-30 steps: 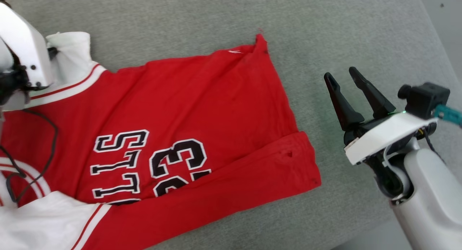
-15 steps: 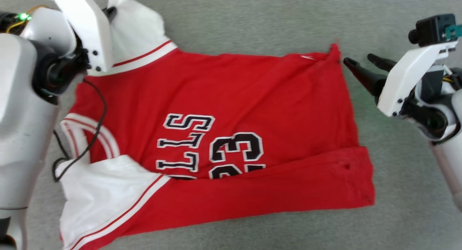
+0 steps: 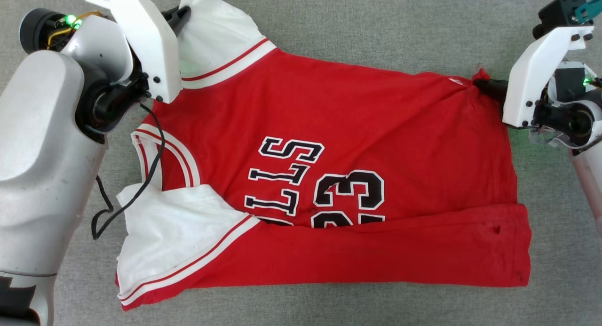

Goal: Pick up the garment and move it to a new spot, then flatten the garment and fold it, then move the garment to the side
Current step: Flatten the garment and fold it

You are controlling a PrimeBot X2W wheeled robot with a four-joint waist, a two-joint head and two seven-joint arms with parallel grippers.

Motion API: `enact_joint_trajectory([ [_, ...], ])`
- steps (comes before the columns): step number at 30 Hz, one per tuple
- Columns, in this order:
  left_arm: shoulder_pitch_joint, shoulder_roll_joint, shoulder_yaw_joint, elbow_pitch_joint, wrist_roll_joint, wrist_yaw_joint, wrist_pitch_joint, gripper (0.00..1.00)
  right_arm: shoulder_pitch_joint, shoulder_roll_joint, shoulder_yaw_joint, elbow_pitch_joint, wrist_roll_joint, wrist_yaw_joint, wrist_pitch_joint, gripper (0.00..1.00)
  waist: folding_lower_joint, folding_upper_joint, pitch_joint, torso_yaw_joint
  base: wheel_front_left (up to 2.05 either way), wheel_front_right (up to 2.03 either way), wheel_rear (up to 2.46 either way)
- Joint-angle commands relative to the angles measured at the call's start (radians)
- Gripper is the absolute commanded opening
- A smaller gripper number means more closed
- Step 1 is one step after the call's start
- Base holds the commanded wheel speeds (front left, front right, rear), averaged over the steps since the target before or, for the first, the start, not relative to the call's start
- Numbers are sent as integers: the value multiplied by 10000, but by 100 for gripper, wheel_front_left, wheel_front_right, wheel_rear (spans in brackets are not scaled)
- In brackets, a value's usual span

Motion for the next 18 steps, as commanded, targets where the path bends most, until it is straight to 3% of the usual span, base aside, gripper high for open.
enact_joint_trajectory([
  [1, 98, -32, 15, 57, -41, -47, -91, 0, 538, 300, 404, 308, -24, -2, 185, 0, 1, 0, -46, -25, 0, 0, 0],
  [9, 826, 22, 453, 308, -425, -4, -992, 0, 253, -348, 590, -1049, -444, -5, -1263, 0, 1, 0, -752, -201, 0, 0, 0],
  [18, 3530, 365, 1351, -657, -1285, 488, -2202, 0, 1924, -922, 414, -2430, -508, -6, -2439, 0, 1, 0, -2031, -186, 0, 0, 0],
])
